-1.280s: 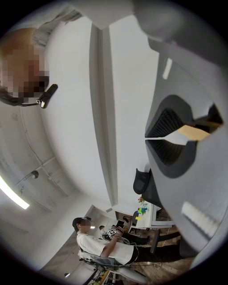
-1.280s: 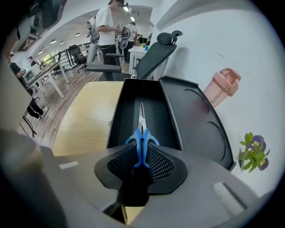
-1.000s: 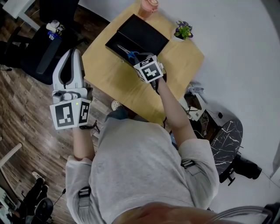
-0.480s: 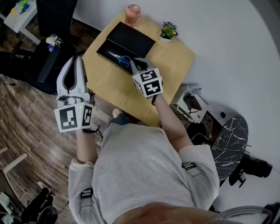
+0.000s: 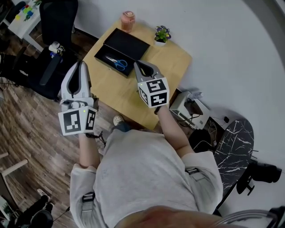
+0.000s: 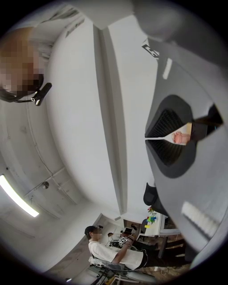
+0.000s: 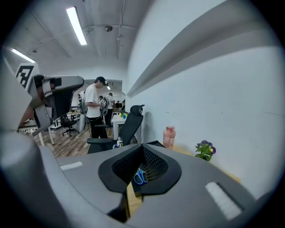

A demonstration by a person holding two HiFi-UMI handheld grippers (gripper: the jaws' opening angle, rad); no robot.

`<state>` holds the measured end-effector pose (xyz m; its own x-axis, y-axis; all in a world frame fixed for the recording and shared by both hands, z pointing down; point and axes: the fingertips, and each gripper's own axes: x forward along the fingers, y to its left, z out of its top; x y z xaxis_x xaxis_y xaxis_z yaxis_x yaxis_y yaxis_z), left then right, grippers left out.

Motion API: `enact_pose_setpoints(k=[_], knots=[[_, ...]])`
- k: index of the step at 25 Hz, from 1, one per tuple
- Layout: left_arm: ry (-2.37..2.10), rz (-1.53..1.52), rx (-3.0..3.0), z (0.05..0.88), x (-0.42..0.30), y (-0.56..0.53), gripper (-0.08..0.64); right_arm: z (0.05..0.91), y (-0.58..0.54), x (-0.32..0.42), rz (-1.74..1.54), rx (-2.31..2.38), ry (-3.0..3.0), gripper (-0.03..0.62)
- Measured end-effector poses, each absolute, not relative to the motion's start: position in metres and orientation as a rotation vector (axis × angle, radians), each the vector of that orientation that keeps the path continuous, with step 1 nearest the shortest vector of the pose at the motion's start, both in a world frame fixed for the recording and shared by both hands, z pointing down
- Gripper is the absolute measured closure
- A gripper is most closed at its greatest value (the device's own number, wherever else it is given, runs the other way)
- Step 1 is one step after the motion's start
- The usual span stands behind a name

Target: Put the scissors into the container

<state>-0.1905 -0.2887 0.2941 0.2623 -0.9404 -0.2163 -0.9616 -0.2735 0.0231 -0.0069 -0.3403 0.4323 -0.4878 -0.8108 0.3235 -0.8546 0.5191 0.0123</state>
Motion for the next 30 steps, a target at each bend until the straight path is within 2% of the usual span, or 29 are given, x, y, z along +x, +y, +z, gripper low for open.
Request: enact_pose_setpoints(k=[14,30], knots=[[1.806,0.306,-2.388,0.28,-0.153,-0.254,0.489,0.355,-0.3,0.032,0.093,1.503,-2.622,0.589],[1.763,0.312,-2.391,0.27,-0.121,-0.239,0.489,0.305,-0.271,0.067,-0.064,1.598,-2.687,0.589]])
